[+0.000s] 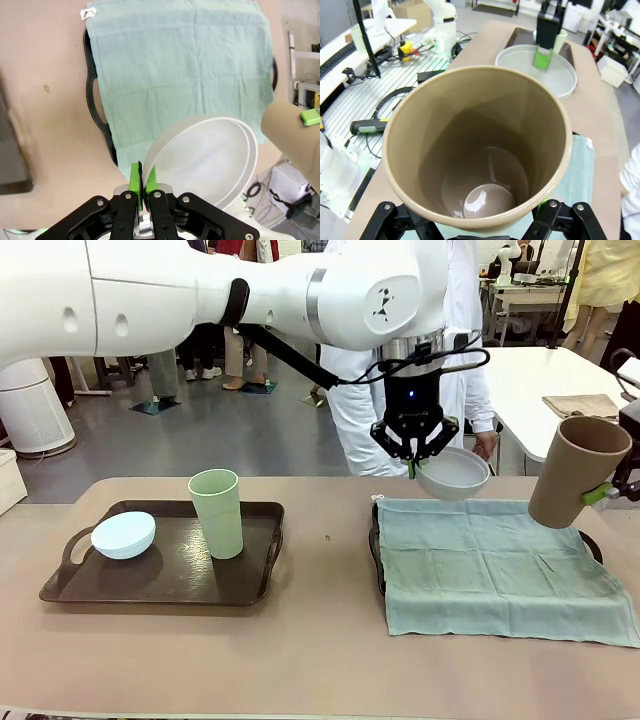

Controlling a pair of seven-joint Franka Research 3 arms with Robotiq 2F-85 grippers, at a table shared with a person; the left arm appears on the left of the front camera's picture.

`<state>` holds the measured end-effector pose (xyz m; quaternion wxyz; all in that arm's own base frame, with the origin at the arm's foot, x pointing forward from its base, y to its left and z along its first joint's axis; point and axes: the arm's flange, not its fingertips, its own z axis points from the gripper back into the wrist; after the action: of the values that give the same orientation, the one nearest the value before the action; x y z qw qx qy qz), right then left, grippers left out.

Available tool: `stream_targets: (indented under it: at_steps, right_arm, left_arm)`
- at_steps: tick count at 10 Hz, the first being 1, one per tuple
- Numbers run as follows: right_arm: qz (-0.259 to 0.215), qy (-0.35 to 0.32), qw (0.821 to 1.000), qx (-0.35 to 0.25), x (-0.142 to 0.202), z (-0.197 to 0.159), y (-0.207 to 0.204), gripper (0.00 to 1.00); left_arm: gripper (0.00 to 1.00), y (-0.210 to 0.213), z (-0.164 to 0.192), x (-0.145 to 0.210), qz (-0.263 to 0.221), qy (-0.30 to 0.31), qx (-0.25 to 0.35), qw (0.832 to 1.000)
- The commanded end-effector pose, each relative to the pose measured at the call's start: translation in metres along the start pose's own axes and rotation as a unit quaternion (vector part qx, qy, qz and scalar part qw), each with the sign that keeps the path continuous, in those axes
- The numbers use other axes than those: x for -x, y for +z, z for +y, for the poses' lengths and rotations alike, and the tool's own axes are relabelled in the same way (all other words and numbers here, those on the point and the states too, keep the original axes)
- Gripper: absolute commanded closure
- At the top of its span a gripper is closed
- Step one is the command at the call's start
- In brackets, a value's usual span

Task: Set up a tray with a mat and arrange the tableware.
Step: Place the Picnic Bowl and Reusable plastic cup back onto the Handle tray in front of the human's position.

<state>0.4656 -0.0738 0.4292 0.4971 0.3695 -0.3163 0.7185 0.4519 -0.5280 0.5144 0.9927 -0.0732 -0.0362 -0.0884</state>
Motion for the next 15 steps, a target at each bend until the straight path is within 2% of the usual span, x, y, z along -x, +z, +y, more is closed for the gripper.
stream_targets:
  at_steps: [1, 3, 4, 5, 6, 7, 9, 12, 15]
  right_arm:
    - [-0.055, 0.019, 0.998, -0.032, 0.035, -0.02, -0.006, 0.15]
    - [-0.091, 0.016, 0.994, -0.058, 0.069, -0.029, -0.027, 0.15]
    - [-0.1, 0.019, 0.992, -0.076, 0.075, -0.029, -0.037, 0.15]
    - [-0.062, 0.006, 0.997, -0.043, 0.063, -0.016, -0.03, 0.15]
    - [-0.062, 0.006, 0.997, -0.043, 0.063, -0.016, -0.03, 0.15]
    - [-0.082, 0.005, 0.995, -0.061, 0.083, -0.022, -0.044, 0.15]
    - [-0.045, -0.012, 0.996, -0.069, 0.092, -0.025, -0.057, 0.15]
    - [-0.016, -0.013, 0.998, -0.061, 0.093, -0.025, -0.057, 0.15]
    - [0.001, -0.011, 0.998, -0.054, 0.1, -0.025, -0.059, 0.15]
  left_arm:
    - [0.96, -0.031, 0.013, -0.011, 0.007, -0.026, 0.007, 1.0]
    - [0.96, -0.068, 0.014, -0.021, 0.019, -0.052, 0.024, 0.998]
    - [0.96, -0.079, 0.012, -0.025, 0.017, -0.061, 0.031, 0.998]
    - [0.96, -0.076, 0.009, -0.022, 0.029, -0.047, 0.034, 0.998]
    - [0.96, -0.08, 0.013, -0.023, 0.016, -0.046, 0.008, 0.999]
    - [0.96, -0.09, 0.011, -0.025, 0.02, -0.047, 0.015, 0.999]
    - [0.96, -0.114, 0.008, -0.021, 0.021, -0.047, 0.014, 0.999]
    - [0.96, -0.124, 0.004, -0.021, 0.005, -0.061, 0.0, 0.998]
    - [0.96, -0.145, 0.006, -0.023, 0.01, -0.068, -0.017, 0.997]
